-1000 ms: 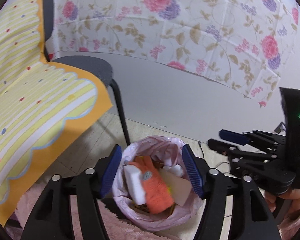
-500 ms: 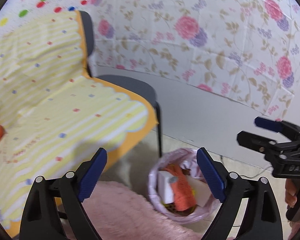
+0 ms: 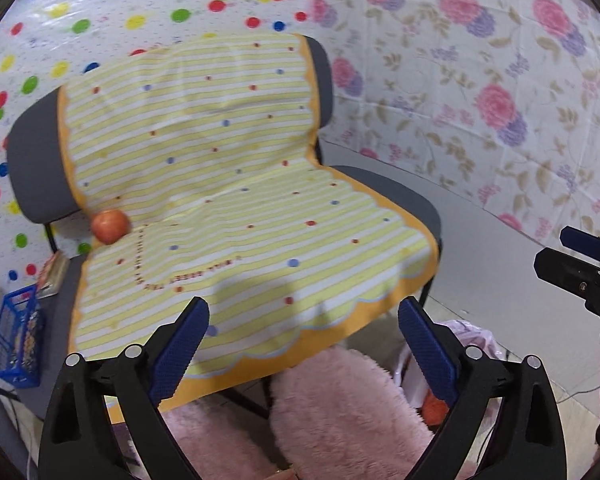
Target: Collect trash
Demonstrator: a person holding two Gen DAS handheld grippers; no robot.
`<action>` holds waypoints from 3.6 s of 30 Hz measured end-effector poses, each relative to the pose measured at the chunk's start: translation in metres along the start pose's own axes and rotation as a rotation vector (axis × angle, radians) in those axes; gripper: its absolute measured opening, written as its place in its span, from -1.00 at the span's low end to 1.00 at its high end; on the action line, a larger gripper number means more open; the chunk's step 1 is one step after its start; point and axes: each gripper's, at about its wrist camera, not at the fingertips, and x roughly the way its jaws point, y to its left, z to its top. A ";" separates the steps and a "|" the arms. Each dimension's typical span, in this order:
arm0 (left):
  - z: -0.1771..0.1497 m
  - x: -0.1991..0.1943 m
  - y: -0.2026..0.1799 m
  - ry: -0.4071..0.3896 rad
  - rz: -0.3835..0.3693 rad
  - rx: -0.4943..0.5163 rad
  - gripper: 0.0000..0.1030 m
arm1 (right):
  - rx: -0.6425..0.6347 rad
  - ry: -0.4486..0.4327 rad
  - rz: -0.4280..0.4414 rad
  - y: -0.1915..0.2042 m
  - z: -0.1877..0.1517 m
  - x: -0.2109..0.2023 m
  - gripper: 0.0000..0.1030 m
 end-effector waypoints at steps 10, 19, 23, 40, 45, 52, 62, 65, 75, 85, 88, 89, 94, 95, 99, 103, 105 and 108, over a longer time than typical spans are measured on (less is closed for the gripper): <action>-0.012 -0.021 0.050 0.069 0.148 -0.095 0.84 | -0.116 0.024 0.008 0.052 0.020 0.006 0.88; -0.015 -0.041 0.091 0.067 0.247 -0.181 0.84 | -0.194 0.015 0.085 0.094 0.031 0.013 0.88; -0.016 -0.045 0.099 0.064 0.251 -0.203 0.84 | -0.202 0.022 0.104 0.102 0.034 0.018 0.88; -0.017 -0.042 0.101 0.066 0.248 -0.205 0.84 | -0.202 0.043 0.111 0.105 0.032 0.028 0.88; -0.016 -0.040 0.101 0.072 0.249 -0.209 0.84 | -0.197 0.046 0.110 0.105 0.031 0.030 0.88; -0.018 -0.037 0.103 0.077 0.254 -0.212 0.84 | -0.187 0.042 0.103 0.103 0.029 0.029 0.88; -0.019 -0.037 0.105 0.079 0.257 -0.214 0.84 | -0.187 0.042 0.102 0.103 0.029 0.029 0.88; -0.019 -0.037 0.105 0.079 0.258 -0.215 0.84 | -0.186 0.042 0.101 0.104 0.029 0.029 0.88; -0.021 -0.035 0.106 0.082 0.260 -0.217 0.84 | -0.184 0.045 0.103 0.103 0.029 0.031 0.88; -0.020 -0.035 0.107 0.082 0.259 -0.217 0.84 | -0.182 0.047 0.103 0.102 0.027 0.033 0.88; -0.021 -0.035 0.107 0.082 0.260 -0.217 0.84 | -0.179 0.048 0.103 0.102 0.026 0.034 0.88; -0.021 -0.035 0.107 0.082 0.259 -0.216 0.84 | -0.179 0.049 0.102 0.102 0.026 0.034 0.88; -0.021 -0.035 0.107 0.083 0.259 -0.217 0.84 | -0.173 0.051 0.098 0.103 0.025 0.036 0.88; -0.021 -0.035 0.107 0.083 0.260 -0.216 0.84 | -0.173 0.050 0.099 0.102 0.025 0.035 0.88; -0.025 -0.033 0.107 0.084 0.262 -0.215 0.84 | -0.172 0.051 0.099 0.102 0.025 0.036 0.88; -0.024 -0.031 0.104 0.083 0.260 -0.202 0.84 | -0.171 0.052 0.100 0.102 0.024 0.036 0.88; -0.023 -0.030 0.103 0.077 0.254 -0.193 0.84 | -0.170 0.056 0.102 0.102 0.024 0.038 0.88; -0.019 -0.026 0.103 0.078 0.234 -0.190 0.84 | -0.168 0.065 0.103 0.101 0.025 0.044 0.88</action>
